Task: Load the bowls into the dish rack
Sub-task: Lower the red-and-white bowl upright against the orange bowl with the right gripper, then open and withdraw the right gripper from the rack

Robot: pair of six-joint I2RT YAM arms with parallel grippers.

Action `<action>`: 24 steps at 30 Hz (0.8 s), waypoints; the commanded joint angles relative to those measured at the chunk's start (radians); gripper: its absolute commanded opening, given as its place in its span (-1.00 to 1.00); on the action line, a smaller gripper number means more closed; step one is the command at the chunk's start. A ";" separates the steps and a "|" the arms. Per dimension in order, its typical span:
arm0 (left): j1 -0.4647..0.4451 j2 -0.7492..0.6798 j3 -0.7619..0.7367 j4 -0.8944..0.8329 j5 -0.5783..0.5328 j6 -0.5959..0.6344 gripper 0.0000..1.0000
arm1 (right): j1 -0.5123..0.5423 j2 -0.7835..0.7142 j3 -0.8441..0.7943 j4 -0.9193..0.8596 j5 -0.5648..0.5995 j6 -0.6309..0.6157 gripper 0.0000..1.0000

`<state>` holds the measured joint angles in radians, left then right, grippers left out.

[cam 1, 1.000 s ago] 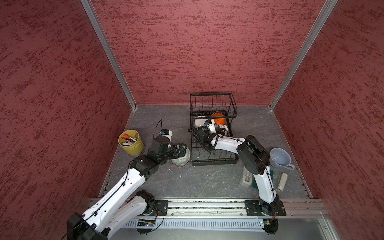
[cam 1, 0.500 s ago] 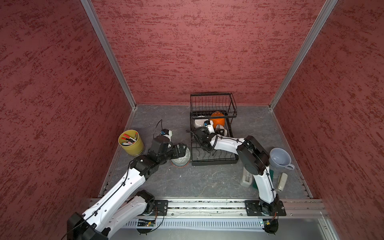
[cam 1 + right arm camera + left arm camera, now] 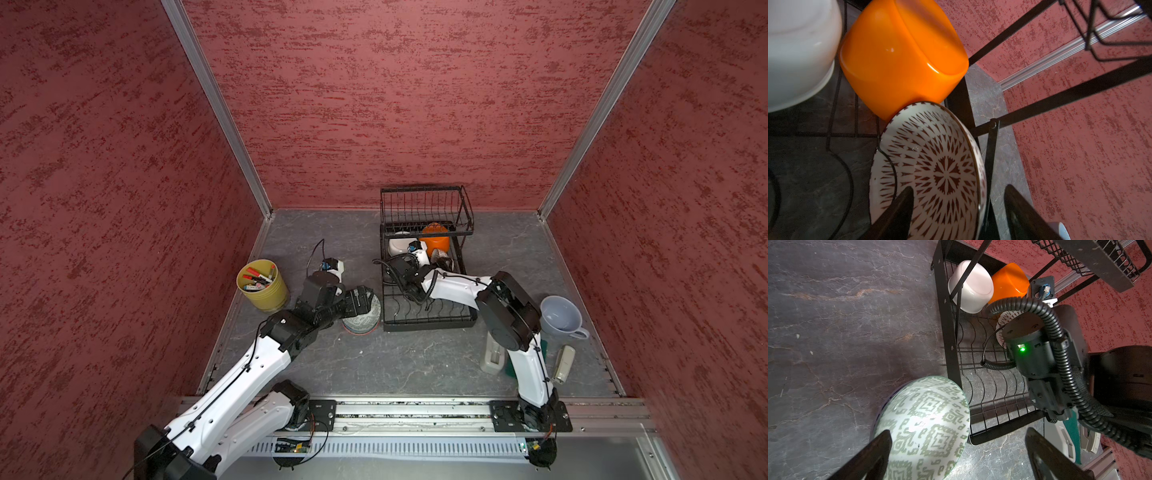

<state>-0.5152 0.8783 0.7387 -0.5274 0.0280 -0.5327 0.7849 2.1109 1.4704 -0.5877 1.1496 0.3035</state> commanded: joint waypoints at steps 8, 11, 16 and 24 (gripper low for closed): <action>0.007 -0.018 -0.005 -0.023 -0.009 -0.002 0.99 | 0.004 -0.134 -0.061 0.083 -0.136 0.004 0.69; 0.006 -0.017 0.003 -0.043 -0.026 -0.011 0.99 | 0.004 -0.160 -0.085 0.112 -0.183 -0.001 0.70; 0.009 -0.002 0.019 -0.077 -0.039 -0.012 1.00 | 0.004 -0.216 -0.141 0.167 -0.261 -0.008 0.72; 0.012 0.014 0.030 -0.088 -0.055 -0.027 0.99 | 0.005 -0.333 -0.251 0.229 -0.349 -0.007 0.74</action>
<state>-0.5095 0.8841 0.7425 -0.6048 -0.0067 -0.5491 0.7845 1.8259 1.2377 -0.4053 0.8467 0.2867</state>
